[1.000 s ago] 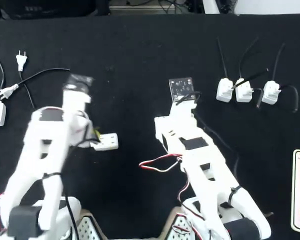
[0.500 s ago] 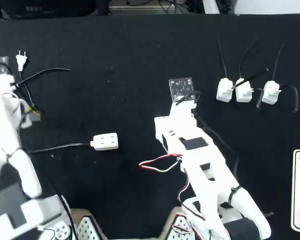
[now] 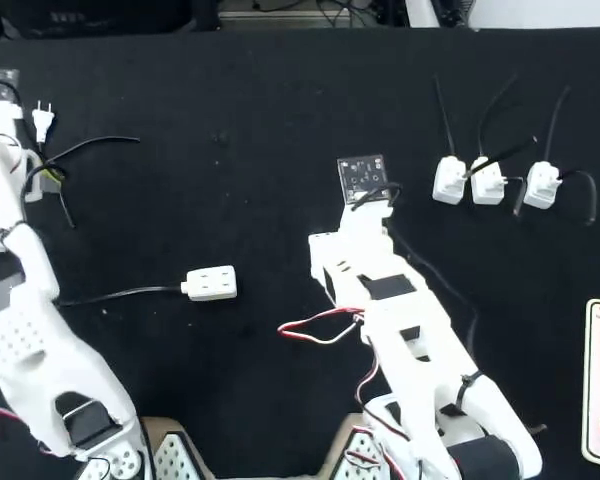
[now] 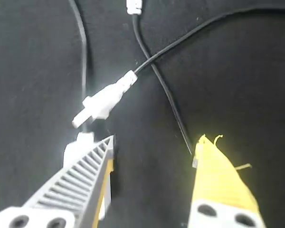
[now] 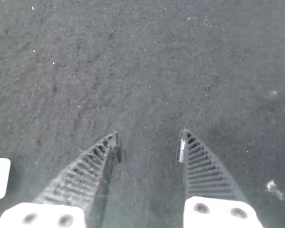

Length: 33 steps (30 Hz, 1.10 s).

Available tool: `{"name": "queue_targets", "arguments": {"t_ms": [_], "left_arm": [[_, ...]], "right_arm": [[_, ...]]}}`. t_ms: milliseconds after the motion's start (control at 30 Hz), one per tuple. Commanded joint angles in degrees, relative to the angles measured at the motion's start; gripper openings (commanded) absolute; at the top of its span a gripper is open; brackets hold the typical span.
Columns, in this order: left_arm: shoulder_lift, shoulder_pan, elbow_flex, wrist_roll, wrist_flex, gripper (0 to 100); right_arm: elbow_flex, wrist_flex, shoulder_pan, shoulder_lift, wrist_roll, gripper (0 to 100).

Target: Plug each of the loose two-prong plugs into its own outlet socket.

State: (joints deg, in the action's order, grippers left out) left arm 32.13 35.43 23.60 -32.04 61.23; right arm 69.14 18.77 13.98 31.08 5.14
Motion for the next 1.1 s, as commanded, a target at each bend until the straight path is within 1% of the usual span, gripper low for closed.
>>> {"name": "queue_targets", "arguments": {"t_ms": [0,200,333,467,567,867,933,1067], "left_arm": [[6.5,0.7,12.8,-1.9,-0.8,27],[15.8,2.1,29.1,-1.8,-0.7,27],[19.0,2.3,34.9,-2.1,0.3,27],[22.2,2.2,36.5,-7.5,3.1,27],[23.9,2.7,36.5,-10.0,3.3,27],[24.8,3.2,36.5,-10.9,3.3,27],[24.8,3.2,36.0,-10.9,3.3,24],[25.6,3.1,35.9,-10.5,3.3,11]], "right_arm": [[-2.3,-1.1,1.0,1.7,0.3,18.8],[-2.3,-1.1,1.0,1.7,0.3,18.8],[-2.3,-1.1,1.0,1.7,0.3,18.8],[-2.3,-1.1,1.0,1.7,0.3,18.8],[-2.3,-1.1,1.0,1.7,0.3,18.8],[-2.3,-1.1,1.0,1.6,0.3,18.8],[-2.3,-1.1,1.0,1.6,0.3,18.8],[-2.3,-1.1,1.0,1.6,0.3,18.9]]}}
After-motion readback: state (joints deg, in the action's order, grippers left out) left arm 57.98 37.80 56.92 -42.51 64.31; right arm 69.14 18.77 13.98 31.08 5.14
